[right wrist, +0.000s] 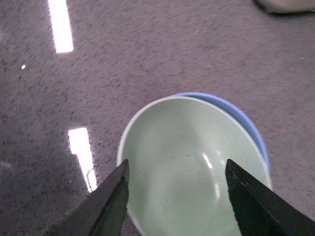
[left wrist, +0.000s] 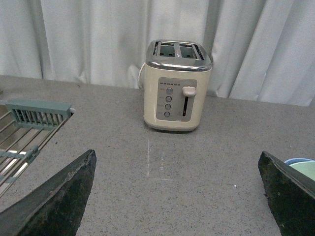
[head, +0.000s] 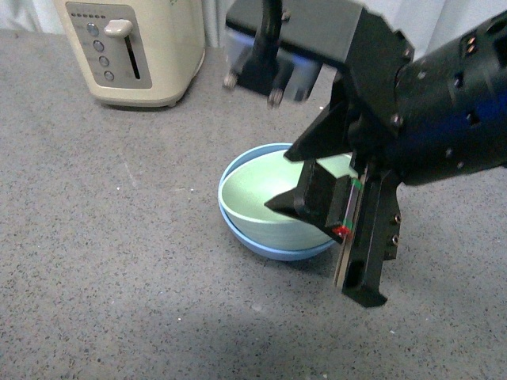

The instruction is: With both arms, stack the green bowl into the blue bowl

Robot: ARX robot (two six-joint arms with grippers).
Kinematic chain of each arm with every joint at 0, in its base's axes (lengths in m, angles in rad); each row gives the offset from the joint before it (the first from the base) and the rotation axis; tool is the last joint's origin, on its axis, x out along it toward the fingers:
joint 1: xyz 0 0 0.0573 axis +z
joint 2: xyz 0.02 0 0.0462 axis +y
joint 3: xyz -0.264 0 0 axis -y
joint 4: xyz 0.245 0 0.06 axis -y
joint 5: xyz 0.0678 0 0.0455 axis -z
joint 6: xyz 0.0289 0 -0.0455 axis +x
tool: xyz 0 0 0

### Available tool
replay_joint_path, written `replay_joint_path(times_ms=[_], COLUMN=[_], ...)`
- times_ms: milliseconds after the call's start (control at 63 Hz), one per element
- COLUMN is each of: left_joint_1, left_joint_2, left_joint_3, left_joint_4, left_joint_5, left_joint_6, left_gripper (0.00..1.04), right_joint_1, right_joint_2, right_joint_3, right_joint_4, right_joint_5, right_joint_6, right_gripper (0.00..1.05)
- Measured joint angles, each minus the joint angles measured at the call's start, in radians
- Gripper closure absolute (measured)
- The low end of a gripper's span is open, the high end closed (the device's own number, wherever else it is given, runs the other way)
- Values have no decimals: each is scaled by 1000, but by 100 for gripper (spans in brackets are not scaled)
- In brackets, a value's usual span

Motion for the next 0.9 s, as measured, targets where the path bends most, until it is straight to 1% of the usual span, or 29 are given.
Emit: replay_joint_path(times_ms=[16,63,143,175,222,254,270,302,349,381,397,413,429,444,460,476,492,508,540,571,587,635,683,730,746,810,857,905], left_joint_1=[0,0,0,0,0,0,0,0,0,0,0,0,0,0,0,0,0,0,0,0,0,0,0,0,0,0,0,0], left_joint_2=[0,0,0,0,0,0,0,0,0,0,0,0,0,0,0,-1,-1,-1,0,0,0,0,0,0,0,0,0,0], left_joint_3=[0,0,0,0,0,0,0,0,0,0,0,0,0,0,0,0,0,0,0,0,0,0,0,0,0,0,0,0], left_joint_4=[0,0,0,0,0,0,0,0,0,0,0,0,0,0,0,0,0,0,0,0,0,0,0,0,0,0,0,0], left_joint_5=[0,0,0,0,0,0,0,0,0,0,0,0,0,0,0,0,0,0,-2,0,0,0,0,0,0,0,0,0], left_joint_6=[0,0,0,0,0,0,0,0,0,0,0,0,0,0,0,0,0,0,0,0,0,0,0,0,0,0,0,0], left_gripper=[6,6,6,6,6,6,6,6,6,6,6,6,6,6,6,6,6,6,6,6,6,6,6,6,6,6,6,6], right_joint_1=[-9,-27,-79,-94,-137,-163,-172,-220,-269,-271,-271,-271,-273,-274,-278,-280,-285,-287,-299,-310,-317,-332,-350,-364,-366,-383,-401,-442], right_joint_2=[-18,-48,-124,-145,-204,-240,-252,-319,-409,-439,-459,-465,-478,-483,-491,-496,-505,-510,-531,-557,-580,-623,-669,-702,-708,-767,-812,-843], right_joint_3=[-3,-12,-52,-67,-108,-135,-145,-198,-264,-314,-358,-380,-423,-443,-481,-499,-532,-546,-589,-615,-629,-656,-693,-715,-718,-745,-762,-773], right_joint_4=[10,21,52,62,68,67,68,76,87,168,266,315,420,468,554,595,668,699,799,851,861,861,843,825,822,793,766,743], right_joint_5=[10,25,58,71,102,113,116,137,186,264,336,372,439,467,512,530,554,560,565,560,551,535,517,505,502,487,469,404], right_joint_6=[31,77,208,251,328,388,405,484,558,586,606,612,624,626,637,640,646,649,658,663,666,669,671,671,671,669,674,674], right_gripper=[43,36,22,18,10,7,7,9,9,12,15,17,20,22,25,27,31,32,40,47,52,63,77,87,89,104,104,104])
